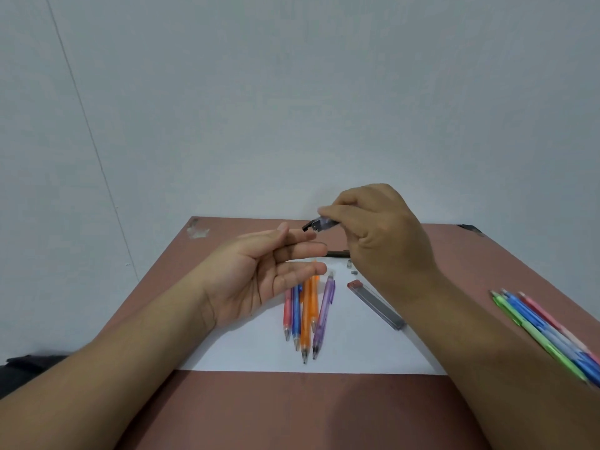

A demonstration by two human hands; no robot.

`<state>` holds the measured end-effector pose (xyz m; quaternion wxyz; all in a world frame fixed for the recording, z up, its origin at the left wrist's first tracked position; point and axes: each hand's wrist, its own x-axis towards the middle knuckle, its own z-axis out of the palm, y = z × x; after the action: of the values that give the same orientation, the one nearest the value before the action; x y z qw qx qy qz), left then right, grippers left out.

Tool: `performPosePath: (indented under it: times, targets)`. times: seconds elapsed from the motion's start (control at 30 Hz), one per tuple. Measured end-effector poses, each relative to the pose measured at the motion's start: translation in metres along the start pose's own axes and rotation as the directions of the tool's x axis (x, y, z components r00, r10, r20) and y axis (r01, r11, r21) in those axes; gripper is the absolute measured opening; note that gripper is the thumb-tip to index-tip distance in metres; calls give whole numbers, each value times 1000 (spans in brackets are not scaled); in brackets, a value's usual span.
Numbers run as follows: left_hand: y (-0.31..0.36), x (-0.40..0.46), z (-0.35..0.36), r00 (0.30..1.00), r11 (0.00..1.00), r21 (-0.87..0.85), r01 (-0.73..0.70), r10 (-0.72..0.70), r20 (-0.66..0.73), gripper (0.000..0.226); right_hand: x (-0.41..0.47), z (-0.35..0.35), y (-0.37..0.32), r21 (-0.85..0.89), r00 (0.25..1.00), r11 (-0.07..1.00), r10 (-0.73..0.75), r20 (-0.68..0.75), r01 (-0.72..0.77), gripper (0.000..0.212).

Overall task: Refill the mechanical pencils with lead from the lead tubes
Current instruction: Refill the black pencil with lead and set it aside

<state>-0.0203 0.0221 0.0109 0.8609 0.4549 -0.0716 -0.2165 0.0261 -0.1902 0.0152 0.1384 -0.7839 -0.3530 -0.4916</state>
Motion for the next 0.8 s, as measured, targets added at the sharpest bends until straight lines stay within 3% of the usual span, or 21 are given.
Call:
performPosePath:
  times: [0.2, 0.27, 0.4, 0.47, 0.63, 0.7, 0.8]
  targets:
    - [1, 0, -2, 1000, 1000, 11, -6, 6, 1, 49, 2, -5, -8, 11, 993, 993, 114, 22, -114, 70]
    - [1, 0, -3, 1000, 1000, 9, -7, 7, -5, 49, 2, -5, -6, -1, 996, 996, 89, 13, -89, 67]
    - [1, 0, -4, 1000, 1000, -11, 6, -6, 24, 50, 1, -1, 0, -11, 1000, 1000, -28, -11, 28, 35]
    - [1, 1, -4, 1000, 1000, -22, 7, -7, 16, 50, 1, 0, 3, -19, 999, 999, -48, 2, 48, 34]
    - [0, 1, -4, 1000, 1000, -24, 6, -7, -8, 50, 0, -4, -1, -31, 997, 999, 18, 69, -16, 65]
    - [0, 1, -4, 1000, 1000, -31, 6, -6, -14, 46, 0, -3, -1, -32, 998, 999, 6, 63, -4, 61]
    - [1, 0, -4, 1000, 1000, -28, 9, -9, -3, 49, -1, -1, 1, -33, 996, 997, -66, 52, 68, 38]
